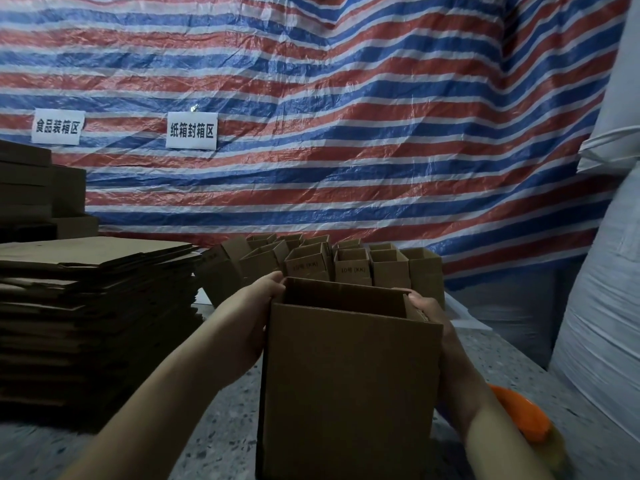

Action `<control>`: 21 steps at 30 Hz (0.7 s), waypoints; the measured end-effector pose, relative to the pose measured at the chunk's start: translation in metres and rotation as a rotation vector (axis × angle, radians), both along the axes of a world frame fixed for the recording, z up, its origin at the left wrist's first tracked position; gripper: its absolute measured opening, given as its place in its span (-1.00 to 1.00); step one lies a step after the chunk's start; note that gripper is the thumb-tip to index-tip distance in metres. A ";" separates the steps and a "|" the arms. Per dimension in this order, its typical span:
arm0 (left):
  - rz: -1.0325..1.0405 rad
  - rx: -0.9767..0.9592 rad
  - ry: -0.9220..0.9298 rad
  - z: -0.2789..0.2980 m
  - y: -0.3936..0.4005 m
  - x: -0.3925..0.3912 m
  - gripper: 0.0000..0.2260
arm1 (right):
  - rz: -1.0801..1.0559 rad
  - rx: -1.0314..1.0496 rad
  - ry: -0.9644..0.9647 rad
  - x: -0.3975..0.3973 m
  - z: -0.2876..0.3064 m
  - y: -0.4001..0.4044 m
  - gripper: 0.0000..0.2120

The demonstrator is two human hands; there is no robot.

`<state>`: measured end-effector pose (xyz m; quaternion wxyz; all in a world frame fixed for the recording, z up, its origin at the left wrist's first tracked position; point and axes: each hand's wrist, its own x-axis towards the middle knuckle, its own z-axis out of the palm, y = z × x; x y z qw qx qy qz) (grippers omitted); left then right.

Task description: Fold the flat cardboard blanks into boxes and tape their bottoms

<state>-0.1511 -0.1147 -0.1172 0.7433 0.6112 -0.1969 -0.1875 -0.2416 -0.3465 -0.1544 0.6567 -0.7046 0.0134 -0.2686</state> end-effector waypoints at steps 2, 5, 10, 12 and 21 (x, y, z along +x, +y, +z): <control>-0.023 0.003 -0.035 -0.006 0.003 -0.002 -0.71 | 0.019 0.001 -0.011 -0.004 0.002 0.005 -0.67; -0.161 -0.013 -0.111 -0.015 0.002 0.001 -0.65 | 0.032 0.033 -0.008 -0.003 0.003 0.006 -0.62; 0.062 0.074 -0.178 -0.018 -0.027 0.046 -0.53 | 0.083 0.099 0.063 -0.007 0.001 0.003 -0.39; 0.064 0.080 -0.189 -0.017 -0.030 0.050 -0.52 | 0.104 0.126 0.080 -0.008 0.000 0.002 -0.30; -0.132 -0.108 -0.106 -0.025 -0.004 -0.003 -0.70 | 0.106 0.242 0.053 -0.009 -0.004 0.004 -0.52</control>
